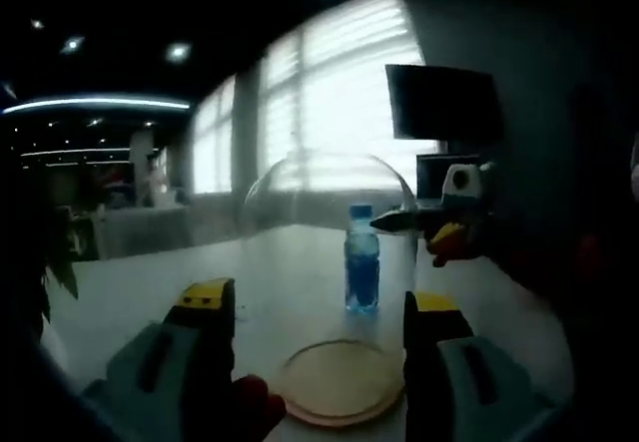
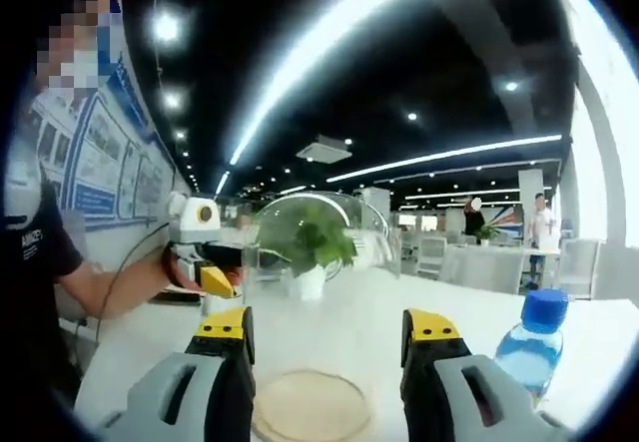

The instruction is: Open the cover put in the Mizone put the cover back on

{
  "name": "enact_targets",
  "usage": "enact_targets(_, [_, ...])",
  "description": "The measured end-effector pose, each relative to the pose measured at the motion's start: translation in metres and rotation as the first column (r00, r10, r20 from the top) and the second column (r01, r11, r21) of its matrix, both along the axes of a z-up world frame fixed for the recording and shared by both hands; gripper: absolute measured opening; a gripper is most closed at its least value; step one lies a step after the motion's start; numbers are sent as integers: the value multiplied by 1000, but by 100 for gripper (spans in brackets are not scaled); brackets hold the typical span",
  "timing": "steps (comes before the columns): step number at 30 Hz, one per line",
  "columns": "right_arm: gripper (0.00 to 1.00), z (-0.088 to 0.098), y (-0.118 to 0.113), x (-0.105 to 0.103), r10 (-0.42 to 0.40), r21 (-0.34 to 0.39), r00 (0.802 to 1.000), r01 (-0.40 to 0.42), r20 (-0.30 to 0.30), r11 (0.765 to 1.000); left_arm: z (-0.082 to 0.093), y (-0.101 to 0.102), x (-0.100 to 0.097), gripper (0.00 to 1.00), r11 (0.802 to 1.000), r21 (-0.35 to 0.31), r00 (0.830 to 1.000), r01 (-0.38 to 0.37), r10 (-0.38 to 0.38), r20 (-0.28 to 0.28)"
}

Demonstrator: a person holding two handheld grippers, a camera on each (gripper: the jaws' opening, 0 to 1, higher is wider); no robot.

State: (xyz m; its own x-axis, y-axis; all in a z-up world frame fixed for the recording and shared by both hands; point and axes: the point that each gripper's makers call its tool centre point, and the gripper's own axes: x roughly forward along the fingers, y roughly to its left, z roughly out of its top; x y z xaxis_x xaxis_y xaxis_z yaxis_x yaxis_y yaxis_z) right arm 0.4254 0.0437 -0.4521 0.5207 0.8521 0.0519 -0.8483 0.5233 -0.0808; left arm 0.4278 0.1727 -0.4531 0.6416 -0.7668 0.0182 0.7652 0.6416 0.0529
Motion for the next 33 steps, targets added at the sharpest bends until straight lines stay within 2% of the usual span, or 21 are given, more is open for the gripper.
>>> enact_targets(3, [56, -2, 5, 3, 18, -24, 1000, -18, -3, 1000, 2, -5, -2, 56, 999, 20, 999, 34, -35, 33])
enact_targets(8, [62, 0, 15, 5, 44, -16, 999, -44, 3, 999, 1, -11, 3, 55, 998, 17, 998, 65, -65, -2])
enact_targets(13, [64, -4, 24, 5, 81, -47, 997, -81, 6, 996, 3, -14, 6, 57, 995, 15, 995, 97, -97, 16])
enact_targets(17, [66, -3, 30, 7, 100, -54, 995, -99, 13, 994, 2, -12, 9, 56, 991, -4, 991, 136, -136, 10])
enact_targets(23, [65, -8, 30, 13, 122, -95, 993, -122, -1, 988, 3, -12, 12, 56, 980, -17, 980, 198, -198, -6])
enact_targets(28, [67, -10, 30, 13, 150, -115, 989, -150, -12, 982, 3, -15, 13, 57, 977, 19, 977, 211, -212, 29])
enact_targets(33, [66, -13, 28, 15, 167, -111, 986, -167, -18, 980, 2, -14, 15, 56, 972, 30, 972, 232, -232, 31])
